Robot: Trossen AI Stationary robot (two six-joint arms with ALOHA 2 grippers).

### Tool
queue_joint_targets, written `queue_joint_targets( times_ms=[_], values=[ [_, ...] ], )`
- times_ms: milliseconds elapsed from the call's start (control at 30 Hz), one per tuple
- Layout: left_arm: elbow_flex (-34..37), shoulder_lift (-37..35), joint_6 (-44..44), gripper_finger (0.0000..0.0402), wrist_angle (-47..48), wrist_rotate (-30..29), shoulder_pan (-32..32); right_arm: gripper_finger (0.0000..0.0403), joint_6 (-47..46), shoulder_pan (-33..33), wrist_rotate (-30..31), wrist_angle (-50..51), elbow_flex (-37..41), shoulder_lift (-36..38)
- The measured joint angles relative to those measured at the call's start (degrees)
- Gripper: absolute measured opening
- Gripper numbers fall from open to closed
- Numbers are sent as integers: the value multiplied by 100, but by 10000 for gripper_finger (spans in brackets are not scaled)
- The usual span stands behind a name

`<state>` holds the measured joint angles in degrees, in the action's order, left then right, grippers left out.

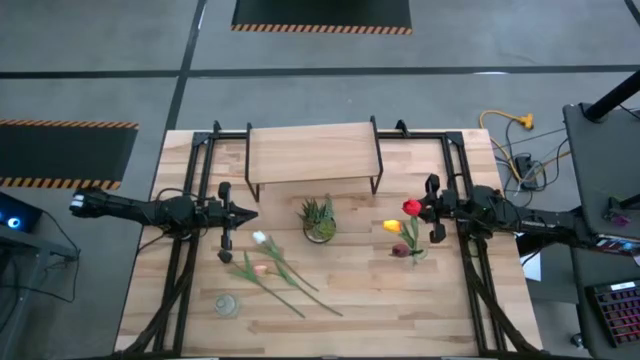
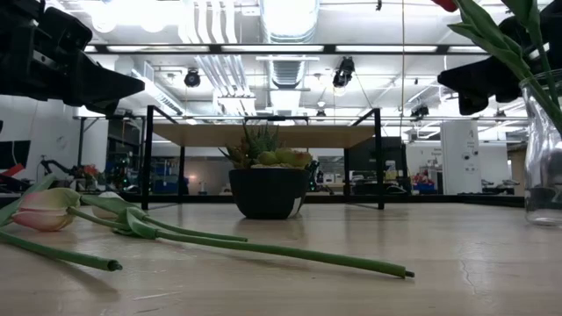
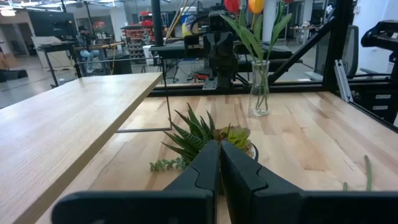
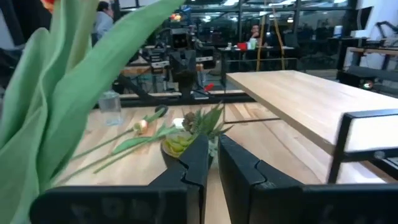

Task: Pick and place flowers into a vace then onto a shelf
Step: Put the white flower into the left transparent vase

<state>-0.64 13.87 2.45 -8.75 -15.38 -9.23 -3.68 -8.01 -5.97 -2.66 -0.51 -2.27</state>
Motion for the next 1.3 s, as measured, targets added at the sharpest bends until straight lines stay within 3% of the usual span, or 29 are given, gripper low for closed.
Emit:
queue_joint_targets(
  times_ms=[200,700,1300],
  values=[
    [0,0,1,0,0,-1,0,28,8,20,18,126,-4,223],
    [0,4,4,0,31,-2,0,28,0,13,15,-12,-2,-275],
    [0,0,4,0,28,-2,0,28,827,13,-5,-288,-2,-266]
  ],
)
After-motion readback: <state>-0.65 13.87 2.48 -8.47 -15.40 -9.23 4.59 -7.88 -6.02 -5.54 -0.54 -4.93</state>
